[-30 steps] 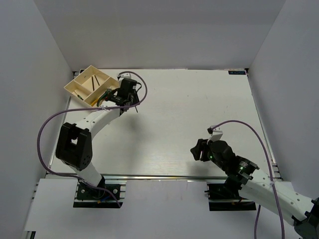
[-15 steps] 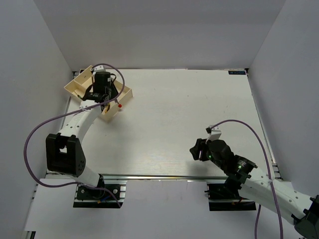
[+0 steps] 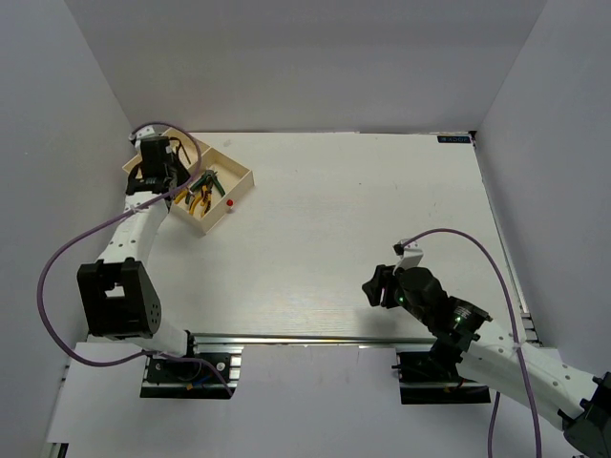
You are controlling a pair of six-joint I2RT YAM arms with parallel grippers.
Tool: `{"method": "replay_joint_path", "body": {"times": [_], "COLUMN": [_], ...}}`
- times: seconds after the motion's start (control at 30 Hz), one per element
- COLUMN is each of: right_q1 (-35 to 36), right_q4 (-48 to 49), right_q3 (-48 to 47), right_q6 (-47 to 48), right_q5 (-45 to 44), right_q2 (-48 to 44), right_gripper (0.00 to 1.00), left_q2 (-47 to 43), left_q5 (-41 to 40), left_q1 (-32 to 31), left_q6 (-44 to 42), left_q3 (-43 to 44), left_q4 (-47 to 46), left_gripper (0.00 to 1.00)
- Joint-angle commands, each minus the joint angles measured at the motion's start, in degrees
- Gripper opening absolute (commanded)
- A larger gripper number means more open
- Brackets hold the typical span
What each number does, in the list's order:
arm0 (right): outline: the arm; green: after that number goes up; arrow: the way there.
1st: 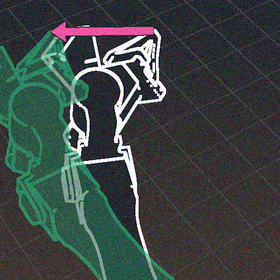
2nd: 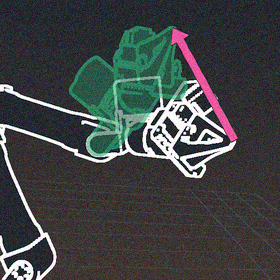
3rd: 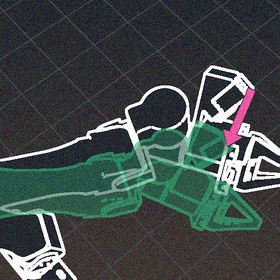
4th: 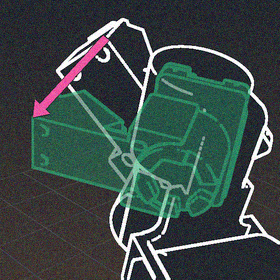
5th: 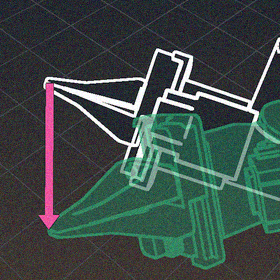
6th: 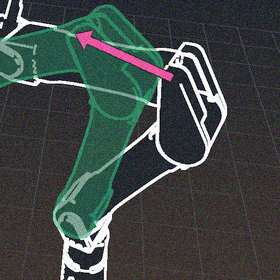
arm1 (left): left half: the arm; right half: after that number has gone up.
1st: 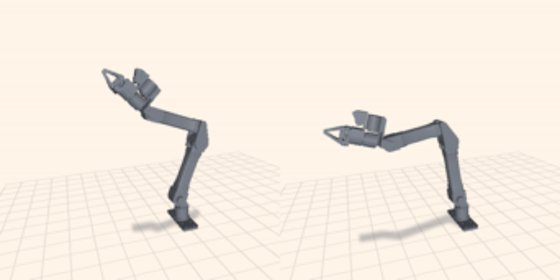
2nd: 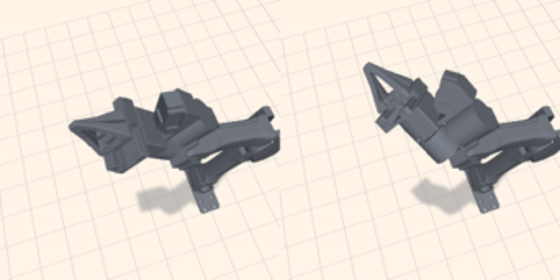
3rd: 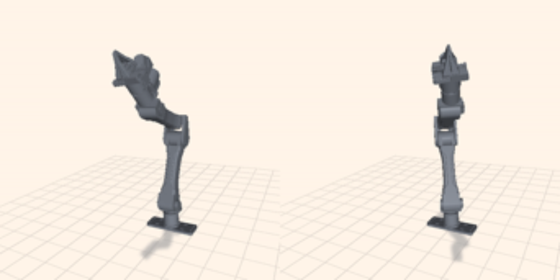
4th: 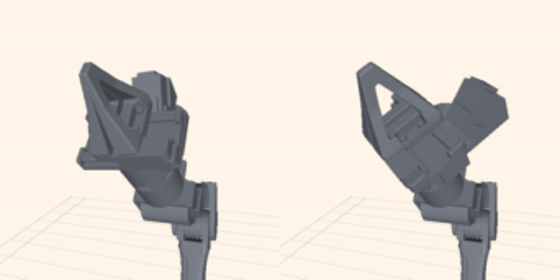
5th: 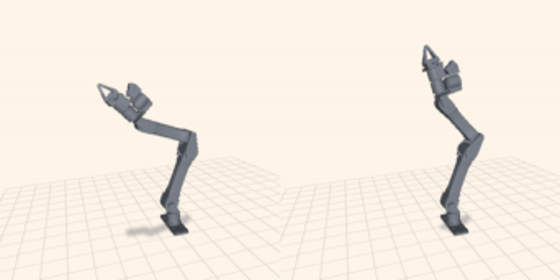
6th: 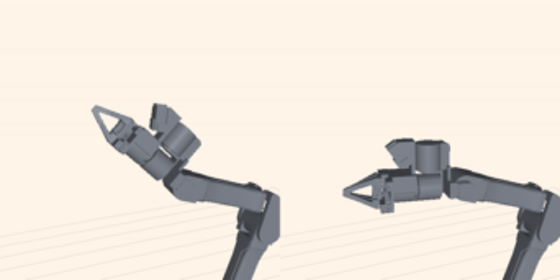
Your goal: Sort the tools into containers
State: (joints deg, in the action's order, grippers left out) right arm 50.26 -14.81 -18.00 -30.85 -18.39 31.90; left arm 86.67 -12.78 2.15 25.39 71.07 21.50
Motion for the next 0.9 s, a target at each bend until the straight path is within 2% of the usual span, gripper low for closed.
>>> {"method": "replay_joint_path", "body": {"times": [0.0,0.27,0.53,0.87], "right_q1": [0.19,0.19,0.19,0.1], "right_q4": [3.12,5.84,8.39,12.78], "right_q3": [-1.34,-0.99,-2.92,-2.83], "right_q6": [0.97,2.2,4.57,5.8], "right_q5": [0.02,-0.33,0.55,2.31], "right_q2": [0.18,2.37,7.65,14.5], "right_gripper": [0.6,0.61,0.61,0.63], "left_q2": [-2.65,-0.19,4.2,9.74], "left_q5": [1.7,2.76,-2.95,-7.52], "left_q1": [3.03,7.69,8.83,9.98], "left_q6": [-0.42,-0.07,-0.78,-3.5], "left_q3": [0.39,1.18,3.37,4.43], "left_q4": [-1.02,-3.48,-8.22,-18.67], "left_gripper": [0.0,0.0,0.0,0.0]}}
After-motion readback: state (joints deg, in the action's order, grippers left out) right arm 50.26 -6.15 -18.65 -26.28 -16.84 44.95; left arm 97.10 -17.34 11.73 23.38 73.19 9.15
